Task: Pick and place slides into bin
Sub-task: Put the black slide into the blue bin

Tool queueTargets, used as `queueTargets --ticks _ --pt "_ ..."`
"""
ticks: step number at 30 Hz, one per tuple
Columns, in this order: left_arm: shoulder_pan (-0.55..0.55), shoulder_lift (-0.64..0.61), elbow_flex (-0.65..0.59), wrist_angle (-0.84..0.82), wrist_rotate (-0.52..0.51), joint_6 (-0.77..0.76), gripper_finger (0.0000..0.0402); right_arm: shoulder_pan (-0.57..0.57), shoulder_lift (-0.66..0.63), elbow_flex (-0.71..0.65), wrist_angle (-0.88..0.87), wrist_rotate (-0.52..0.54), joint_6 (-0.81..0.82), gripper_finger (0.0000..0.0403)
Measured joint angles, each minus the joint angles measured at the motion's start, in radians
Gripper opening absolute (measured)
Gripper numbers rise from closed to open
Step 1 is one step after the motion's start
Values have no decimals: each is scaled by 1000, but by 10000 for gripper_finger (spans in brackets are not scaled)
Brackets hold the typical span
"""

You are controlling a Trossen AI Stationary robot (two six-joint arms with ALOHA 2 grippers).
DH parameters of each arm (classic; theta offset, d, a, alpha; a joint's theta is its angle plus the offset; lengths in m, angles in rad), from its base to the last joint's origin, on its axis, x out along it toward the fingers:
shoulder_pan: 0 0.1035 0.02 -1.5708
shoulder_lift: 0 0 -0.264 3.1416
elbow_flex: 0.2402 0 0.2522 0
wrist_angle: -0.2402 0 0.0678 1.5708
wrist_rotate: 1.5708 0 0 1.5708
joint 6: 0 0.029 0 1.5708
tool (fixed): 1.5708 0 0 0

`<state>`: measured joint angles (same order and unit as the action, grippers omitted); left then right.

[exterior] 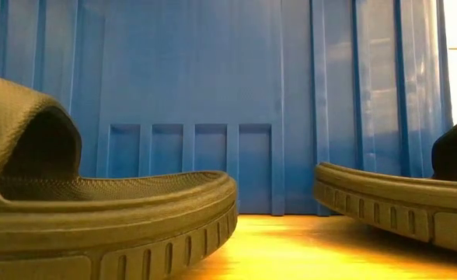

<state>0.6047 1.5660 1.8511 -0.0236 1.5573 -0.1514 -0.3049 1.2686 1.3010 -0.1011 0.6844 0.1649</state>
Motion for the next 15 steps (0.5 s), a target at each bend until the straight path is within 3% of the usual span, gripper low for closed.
queueTargets --ticks 8,15 --pt "-2 -23 3 -1 13 -116 0 -6 0 0 -41 -1 -313 224" --pt "-37 -74 2 21 16 -132 0 -6 0 0 -83 -1 -350 224"
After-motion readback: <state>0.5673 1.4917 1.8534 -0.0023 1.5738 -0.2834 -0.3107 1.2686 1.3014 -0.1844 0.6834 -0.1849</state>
